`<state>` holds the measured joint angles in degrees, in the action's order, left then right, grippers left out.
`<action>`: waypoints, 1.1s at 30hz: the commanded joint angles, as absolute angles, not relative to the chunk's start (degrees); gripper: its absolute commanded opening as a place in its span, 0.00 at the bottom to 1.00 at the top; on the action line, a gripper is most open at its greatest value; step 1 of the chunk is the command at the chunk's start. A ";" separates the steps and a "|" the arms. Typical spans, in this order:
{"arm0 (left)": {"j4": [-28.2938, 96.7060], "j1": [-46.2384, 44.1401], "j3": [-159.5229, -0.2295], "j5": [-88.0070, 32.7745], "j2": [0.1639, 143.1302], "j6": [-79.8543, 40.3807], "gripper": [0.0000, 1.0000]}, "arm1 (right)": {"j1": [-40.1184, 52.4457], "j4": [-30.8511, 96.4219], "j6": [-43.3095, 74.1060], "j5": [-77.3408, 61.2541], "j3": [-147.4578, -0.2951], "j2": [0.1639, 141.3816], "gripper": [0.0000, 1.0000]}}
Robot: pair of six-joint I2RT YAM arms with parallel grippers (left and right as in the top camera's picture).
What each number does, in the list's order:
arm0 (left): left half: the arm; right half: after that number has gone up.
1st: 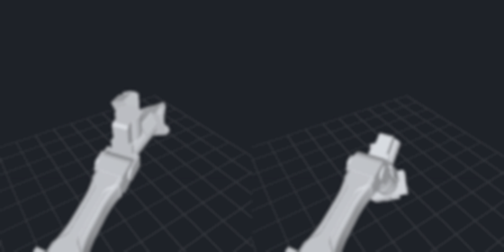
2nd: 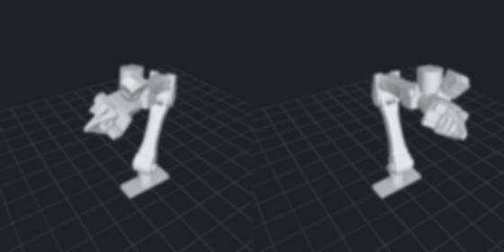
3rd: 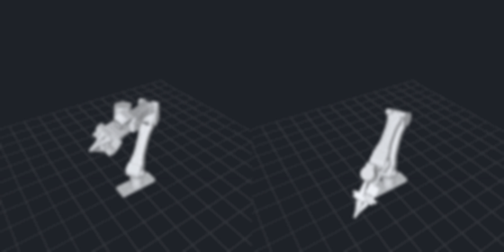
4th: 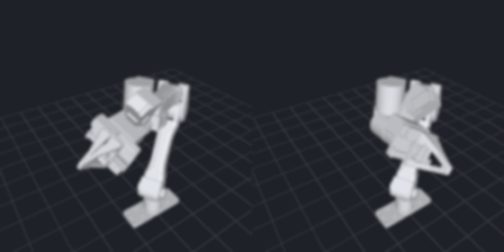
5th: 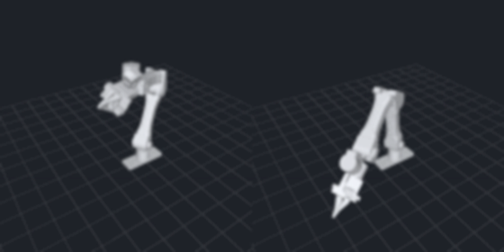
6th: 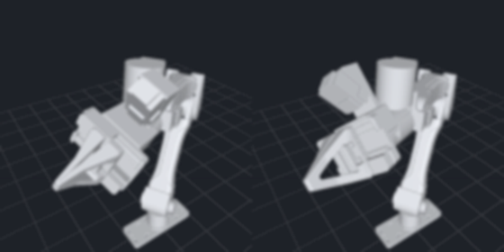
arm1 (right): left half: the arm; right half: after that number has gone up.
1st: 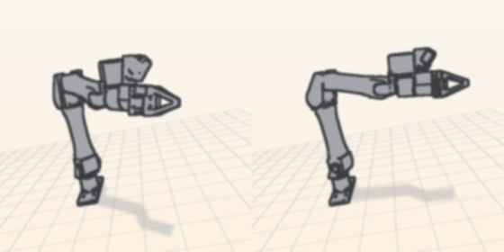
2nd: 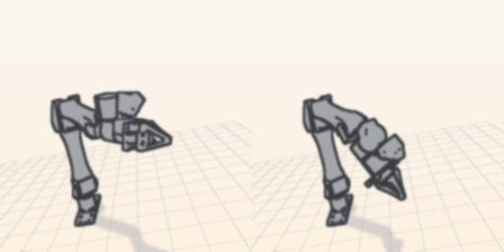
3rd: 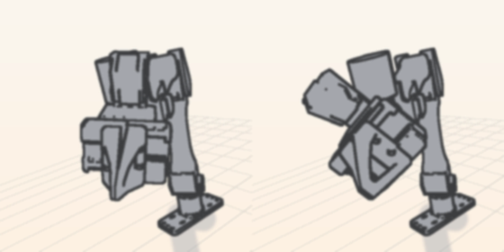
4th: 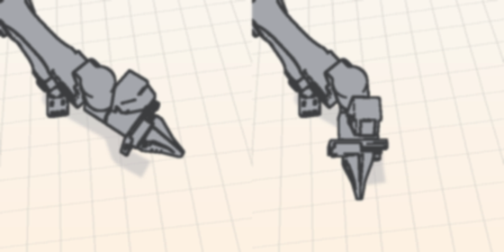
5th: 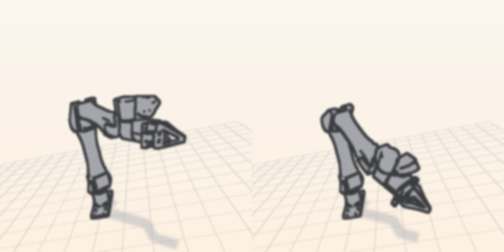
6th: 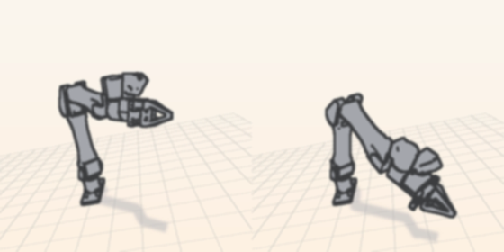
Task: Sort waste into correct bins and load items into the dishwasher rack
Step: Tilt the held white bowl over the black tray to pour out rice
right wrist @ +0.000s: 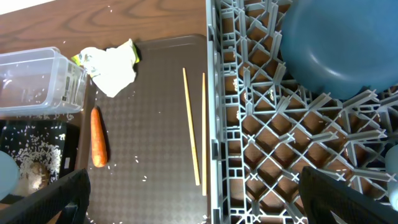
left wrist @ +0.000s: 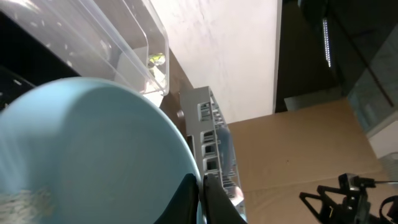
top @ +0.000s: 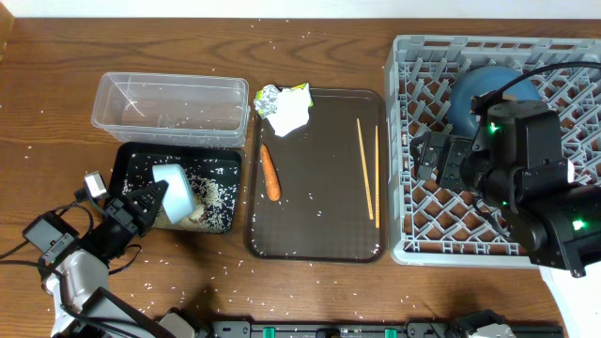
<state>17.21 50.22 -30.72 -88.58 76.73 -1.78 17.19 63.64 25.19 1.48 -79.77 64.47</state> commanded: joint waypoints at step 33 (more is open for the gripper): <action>1.78 38.20 -30.44 -86.85 76.69 -16.91 0.06 | 16.80 63.55 24.75 1.23 -79.83 64.34 0.99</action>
